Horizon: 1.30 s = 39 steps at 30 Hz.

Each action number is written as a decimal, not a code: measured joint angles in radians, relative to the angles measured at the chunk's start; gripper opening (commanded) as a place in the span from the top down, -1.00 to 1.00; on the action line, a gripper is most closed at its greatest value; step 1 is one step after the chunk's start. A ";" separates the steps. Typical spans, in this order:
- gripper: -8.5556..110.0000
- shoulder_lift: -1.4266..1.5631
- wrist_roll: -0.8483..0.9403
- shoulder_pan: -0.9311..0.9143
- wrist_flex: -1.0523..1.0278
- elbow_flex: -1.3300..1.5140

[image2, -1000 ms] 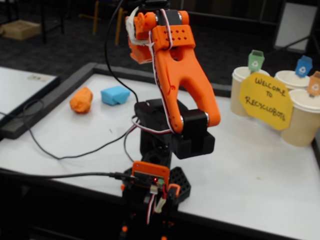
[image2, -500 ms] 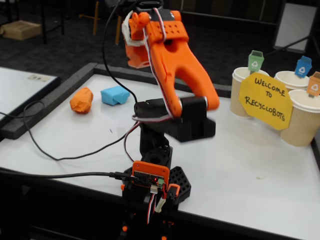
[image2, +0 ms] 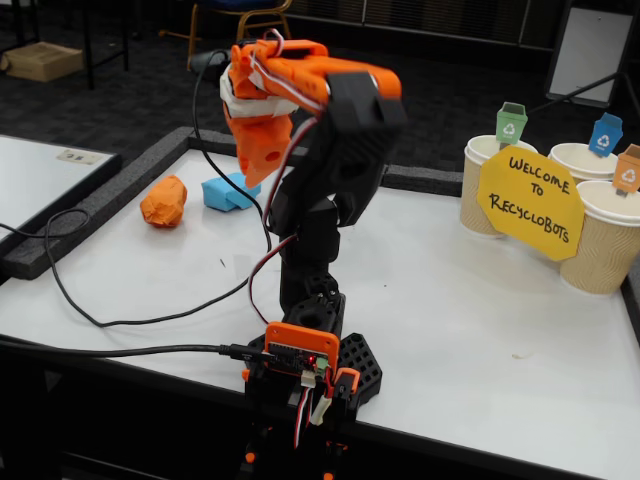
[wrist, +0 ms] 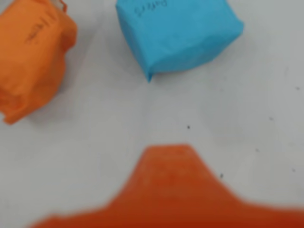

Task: Sort rubbish by color.

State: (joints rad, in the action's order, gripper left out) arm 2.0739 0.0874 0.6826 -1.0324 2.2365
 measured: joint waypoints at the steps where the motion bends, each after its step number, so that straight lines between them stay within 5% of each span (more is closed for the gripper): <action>1: 0.68 -0.049 0.000 0.000 0.005 -0.031; 18: 0.34 -0.630 0.000 -0.018 0.049 -0.449; 39: 0.41 -0.808 0.000 -0.071 0.098 -0.601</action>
State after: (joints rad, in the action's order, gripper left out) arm 1.2655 0.0874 0.6121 -0.9342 1.6352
